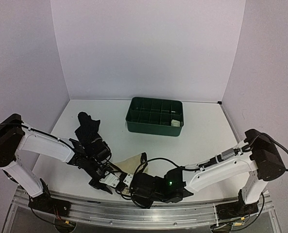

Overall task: Roll the underwear
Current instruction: Place the underwear at the center of the board, then flatten out the underwear at the center of the board.

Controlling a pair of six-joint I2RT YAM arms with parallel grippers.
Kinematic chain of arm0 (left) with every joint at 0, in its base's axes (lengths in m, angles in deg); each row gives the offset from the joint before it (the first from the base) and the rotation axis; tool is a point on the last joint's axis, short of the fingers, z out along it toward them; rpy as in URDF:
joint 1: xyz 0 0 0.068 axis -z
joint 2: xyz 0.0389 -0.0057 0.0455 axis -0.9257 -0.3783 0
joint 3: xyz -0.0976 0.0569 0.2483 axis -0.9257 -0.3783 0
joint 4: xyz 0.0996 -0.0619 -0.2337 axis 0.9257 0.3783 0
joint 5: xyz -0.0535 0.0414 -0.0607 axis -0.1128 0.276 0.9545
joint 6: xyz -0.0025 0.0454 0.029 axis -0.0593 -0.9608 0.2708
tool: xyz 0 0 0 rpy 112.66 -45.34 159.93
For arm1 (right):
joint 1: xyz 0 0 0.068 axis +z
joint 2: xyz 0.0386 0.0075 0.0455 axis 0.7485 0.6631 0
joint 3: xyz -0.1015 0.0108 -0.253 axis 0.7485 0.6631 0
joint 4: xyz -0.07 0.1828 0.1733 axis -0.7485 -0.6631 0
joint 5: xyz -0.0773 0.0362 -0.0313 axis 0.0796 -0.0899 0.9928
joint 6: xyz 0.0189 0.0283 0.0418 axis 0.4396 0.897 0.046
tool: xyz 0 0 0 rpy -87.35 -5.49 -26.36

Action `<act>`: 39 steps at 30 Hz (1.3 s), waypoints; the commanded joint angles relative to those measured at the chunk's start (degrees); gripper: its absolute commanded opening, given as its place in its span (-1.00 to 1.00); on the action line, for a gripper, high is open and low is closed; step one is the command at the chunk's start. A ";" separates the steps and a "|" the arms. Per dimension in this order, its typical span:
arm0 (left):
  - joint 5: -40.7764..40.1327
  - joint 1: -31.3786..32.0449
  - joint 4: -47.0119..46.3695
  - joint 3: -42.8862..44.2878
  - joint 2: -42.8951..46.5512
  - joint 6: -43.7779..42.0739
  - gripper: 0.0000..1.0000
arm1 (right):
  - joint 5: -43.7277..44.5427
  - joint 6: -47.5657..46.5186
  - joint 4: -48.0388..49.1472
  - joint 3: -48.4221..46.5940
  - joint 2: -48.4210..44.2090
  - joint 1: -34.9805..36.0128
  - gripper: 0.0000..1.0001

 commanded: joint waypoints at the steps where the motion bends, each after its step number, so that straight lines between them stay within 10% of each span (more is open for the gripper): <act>1: -1.47 0.26 -4.78 -1.02 0.05 -0.67 -0.34 | 2.53 -11.20 17.34 4.32 -3.01 -0.67 -0.18; 19: -3.45 0.19 -8.13 -2.54 1.22 1.35 -0.99 | 3.43 -16.89 20.16 6.36 4.04 -5.04 -0.24; 27: -4.40 0.14 -7.88 -1.72 1.25 2.77 -1.00 | 1.31 -16.25 19.73 7.23 3.82 -6.12 -0.44; 35: -2.79 0.18 -6.01 -0.27 1.45 4.32 -1.00 | -3.52 -18.21 17.78 8.42 2.20 -6.12 -0.13; 39: -3.02 0.11 -5.80 -0.27 1.56 4.28 -1.00 | -0.45 -16.87 17.61 7.96 3.39 -6.43 -0.42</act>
